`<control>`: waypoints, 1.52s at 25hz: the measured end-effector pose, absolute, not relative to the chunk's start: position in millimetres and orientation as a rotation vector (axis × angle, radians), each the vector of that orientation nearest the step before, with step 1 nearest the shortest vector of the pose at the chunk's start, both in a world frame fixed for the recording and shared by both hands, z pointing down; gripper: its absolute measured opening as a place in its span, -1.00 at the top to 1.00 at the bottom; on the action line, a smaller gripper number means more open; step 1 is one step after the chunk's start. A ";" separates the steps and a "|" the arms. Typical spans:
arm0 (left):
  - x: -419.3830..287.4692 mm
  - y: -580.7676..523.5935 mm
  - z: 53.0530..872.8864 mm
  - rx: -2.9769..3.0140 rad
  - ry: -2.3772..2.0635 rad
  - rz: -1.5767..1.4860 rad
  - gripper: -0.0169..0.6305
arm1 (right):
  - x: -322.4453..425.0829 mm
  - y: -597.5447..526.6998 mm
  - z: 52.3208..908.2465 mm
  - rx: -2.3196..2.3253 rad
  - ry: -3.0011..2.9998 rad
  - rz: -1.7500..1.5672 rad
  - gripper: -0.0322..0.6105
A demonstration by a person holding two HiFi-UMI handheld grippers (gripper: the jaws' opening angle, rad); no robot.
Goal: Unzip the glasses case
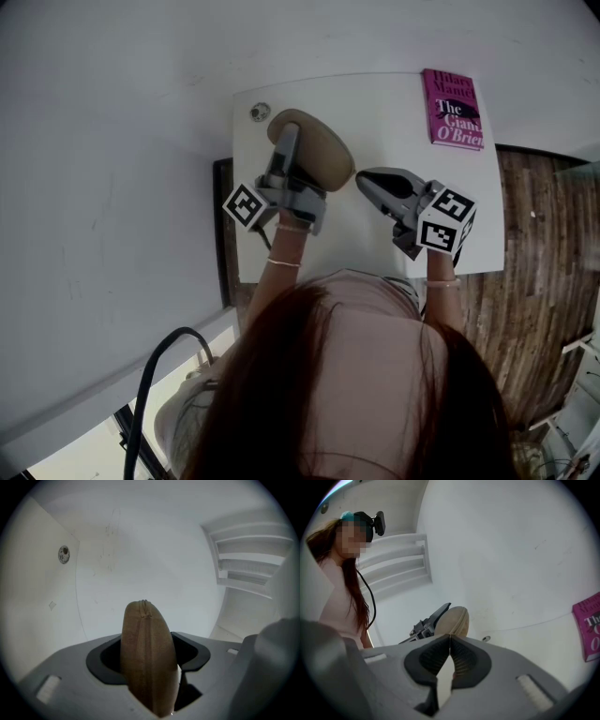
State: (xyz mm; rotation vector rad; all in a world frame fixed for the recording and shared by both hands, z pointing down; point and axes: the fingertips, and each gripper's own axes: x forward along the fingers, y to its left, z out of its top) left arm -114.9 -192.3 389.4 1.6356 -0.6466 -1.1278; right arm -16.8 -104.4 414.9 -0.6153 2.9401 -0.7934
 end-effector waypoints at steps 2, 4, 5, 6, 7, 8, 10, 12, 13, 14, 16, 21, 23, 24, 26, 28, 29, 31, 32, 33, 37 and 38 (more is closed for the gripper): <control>-115.8 -192.1 390.8 1.619 -0.656 -1.133 0.04 | -17.0 -104.6 415.1 -0.619 2.940 -0.796 0.88; -117.0 -191.8 393.2 1.602 -0.669 -1.138 0.04 | -17.3 -104.2 415.5 -0.619 2.940 -0.798 0.88; -117.6 -191.8 394.3 1.593 -0.674 -1.141 0.04 | -17.6 -104.0 415.8 -0.619 2.940 -0.799 0.88; -118.2 -192.1 395.2 1.584 -0.679 -1.143 0.04 | -18.1 -104.0 416.0 -0.620 2.940 -0.801 0.88; -118.9 -192.5 396.3 1.576 -0.684 -1.145 0.04 | -18.5 -104.1 416.2 -0.619 2.940 -0.803 0.88; -119.7 -192.9 397.4 1.569 -0.689 -1.146 0.04 | -19.0 -104.3 416.5 -0.618 2.940 -0.805 0.88; -121.0 -193.3 399.5 1.560 -0.698 -1.148 0.04 | -19.9 -104.2 417.2 -0.616 2.941 -0.810 0.88; -121.6 -193.2 400.6 1.550 -0.703 -1.152 0.04 | -20.3 -103.6 418.4 -0.614 2.945 -0.812 0.88; -121.9 -193.1 401.1 1.545 -0.706 -1.154 0.04 | -20.4 -103.2 418.9 -0.612 2.947 -0.811 0.88; -122.2 -193.0 401.6 1.542 -0.710 -1.155 0.04 | -20.6 -103.0 419.0 -0.609 2.948 -0.811 0.88; -122.9 -193.1 402.7 1.536 -0.717 -1.154 0.04 | -21.2 -102.8 418.5 -0.610 2.947 -0.819 0.88; -122.9 -194.5 404.5 1.523 -0.722 -1.156 0.04 | -22.0 -102.0 420.6 -0.606 2.952 -0.830 0.88; -122.9 -195.0 405.9 1.519 -0.722 -1.154 0.04 | -22.4 -101.9 421.5 -0.603 2.951 -0.834 0.88; -123.2 -195.3 406.8 1.517 -0.724 -1.153 0.04 | -22.4 -102.2 422.4 -0.601 2.950 -0.837 0.88; -123.9 -196.2 408.3 1.513 -0.731 -1.152 0.04 | -22.7 -102.8 423.5 -0.600 2.952 -0.843 0.88; -124.5 -197.0 409.0 1.505 -0.736 -1.153 0.04 | -23.8 -102.7 423.6 -0.599 2.958 -0.847 0.88; -124.7 -197.4 409.3 1.501 -0.737 -1.154 0.04 | -24.4 -102.5 423.5 -0.597 2.959 -0.849 0.88; -125.1 -197.8 410.5 1.494 -0.740 -1.157 0.04 | -25.7 -101.6 423.9 -0.592 2.963 -0.853 0.88; -125.5 -197.9 411.3 1.491 -0.742 -1.157 0.04 | -26.4 -101.1 424.4 -0.590 2.964 -0.855 0.88; -125.8 -197.9 412.0 1.489 -0.744 -1.158 0.04 | -26.7 -100.8 424.9 -0.590 2.964 -0.857 0.88; -126.4 -197.5 414.0 1.482 -0.749 -1.162 0.04 | -27.1 -100.1 426.8 -0.590 2.963 -0.864 0.88; -126.7 -197.4 414.6 1.479 -0.751 -1.163 0.04 | -27.4 -99.8 427.8 -0.589 2.964 -0.865 0.88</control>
